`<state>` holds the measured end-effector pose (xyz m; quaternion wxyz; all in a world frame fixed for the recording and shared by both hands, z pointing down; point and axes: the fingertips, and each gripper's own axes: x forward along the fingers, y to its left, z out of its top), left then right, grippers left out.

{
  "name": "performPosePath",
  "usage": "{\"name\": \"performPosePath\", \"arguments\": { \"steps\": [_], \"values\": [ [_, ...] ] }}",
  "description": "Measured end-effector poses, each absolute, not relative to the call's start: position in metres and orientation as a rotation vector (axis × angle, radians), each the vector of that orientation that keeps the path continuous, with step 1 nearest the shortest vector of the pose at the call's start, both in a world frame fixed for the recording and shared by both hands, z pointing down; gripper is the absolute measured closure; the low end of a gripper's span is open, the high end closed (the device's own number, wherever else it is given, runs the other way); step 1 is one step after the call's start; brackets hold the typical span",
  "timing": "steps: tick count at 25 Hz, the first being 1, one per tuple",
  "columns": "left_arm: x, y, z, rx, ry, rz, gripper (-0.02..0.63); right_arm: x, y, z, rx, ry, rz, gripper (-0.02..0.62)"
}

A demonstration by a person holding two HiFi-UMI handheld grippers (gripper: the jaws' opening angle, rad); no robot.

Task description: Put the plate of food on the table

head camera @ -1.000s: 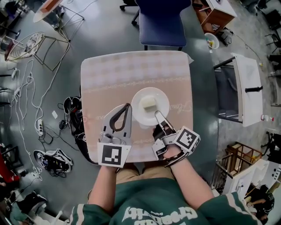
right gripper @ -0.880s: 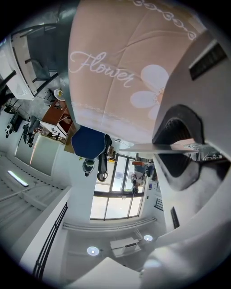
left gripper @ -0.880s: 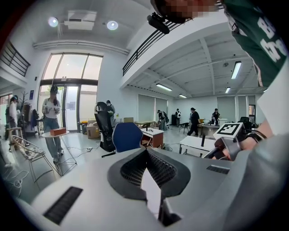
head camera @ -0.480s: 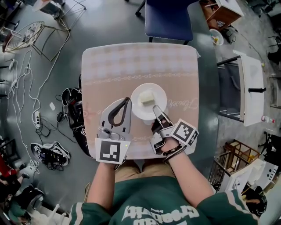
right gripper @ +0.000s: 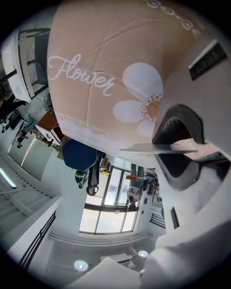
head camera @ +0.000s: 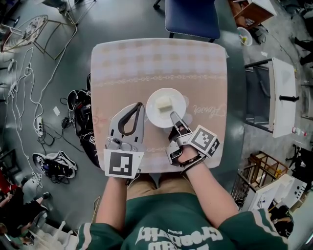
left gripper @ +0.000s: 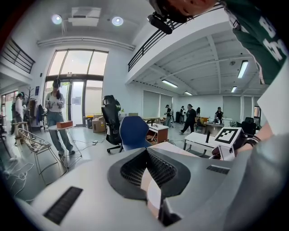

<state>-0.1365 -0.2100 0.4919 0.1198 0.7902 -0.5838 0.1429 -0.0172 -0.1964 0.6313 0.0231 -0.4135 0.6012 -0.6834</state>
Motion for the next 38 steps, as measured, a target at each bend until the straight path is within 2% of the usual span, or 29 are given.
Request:
{"name": "performPosePath", "arguments": {
  "steps": [23, 33, 38],
  "values": [
    [-0.158, -0.213, 0.51, 2.273, -1.691, 0.426, 0.597, -0.024, -0.199, 0.66, -1.44, 1.787, -2.164, 0.565],
    [-0.144, -0.216, 0.51, 2.286, -1.68, 0.429, 0.597, 0.003, -0.194, 0.672, -1.684, 1.855, -2.148, 0.56],
    [-0.151, -0.211, 0.509, 2.296, -1.674, 0.422, 0.597, 0.003, -0.187, 0.672, -1.792, 1.905, -2.093, 0.489]
  ]
}}
